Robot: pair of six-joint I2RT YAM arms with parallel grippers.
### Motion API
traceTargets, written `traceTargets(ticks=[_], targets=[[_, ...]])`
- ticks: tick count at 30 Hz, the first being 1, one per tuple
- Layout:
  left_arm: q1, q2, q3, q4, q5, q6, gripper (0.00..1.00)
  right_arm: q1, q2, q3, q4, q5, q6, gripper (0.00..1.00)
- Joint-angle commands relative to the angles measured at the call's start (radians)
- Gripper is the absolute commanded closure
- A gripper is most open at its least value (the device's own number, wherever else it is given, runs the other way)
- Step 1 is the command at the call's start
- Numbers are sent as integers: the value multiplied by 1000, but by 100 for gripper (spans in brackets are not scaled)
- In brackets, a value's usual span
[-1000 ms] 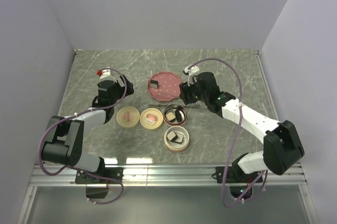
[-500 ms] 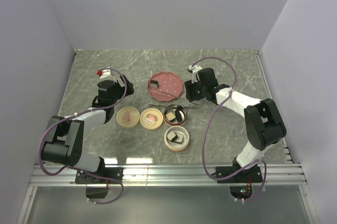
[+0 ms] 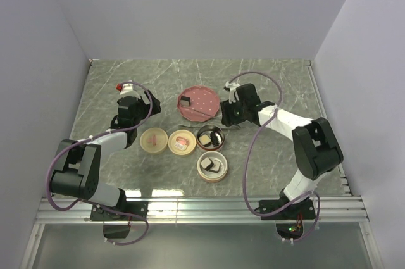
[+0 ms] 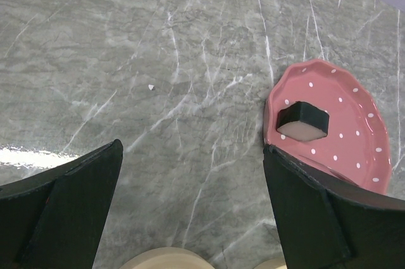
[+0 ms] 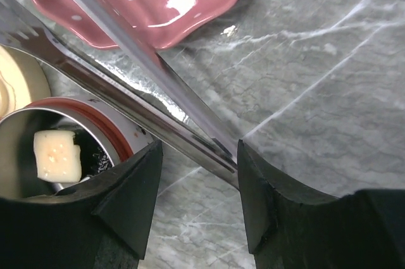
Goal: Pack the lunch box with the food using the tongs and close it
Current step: Grab the clamp with the right arm
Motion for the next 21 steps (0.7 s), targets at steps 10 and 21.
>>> traceTargets(ticks=[10,21], targets=[[4,-4,26,37,9,-5,1,37,120,151,-123,86,0,44],[4,-8,23,37,11,-4,1,66,193,216,-199,197,-15,73]])
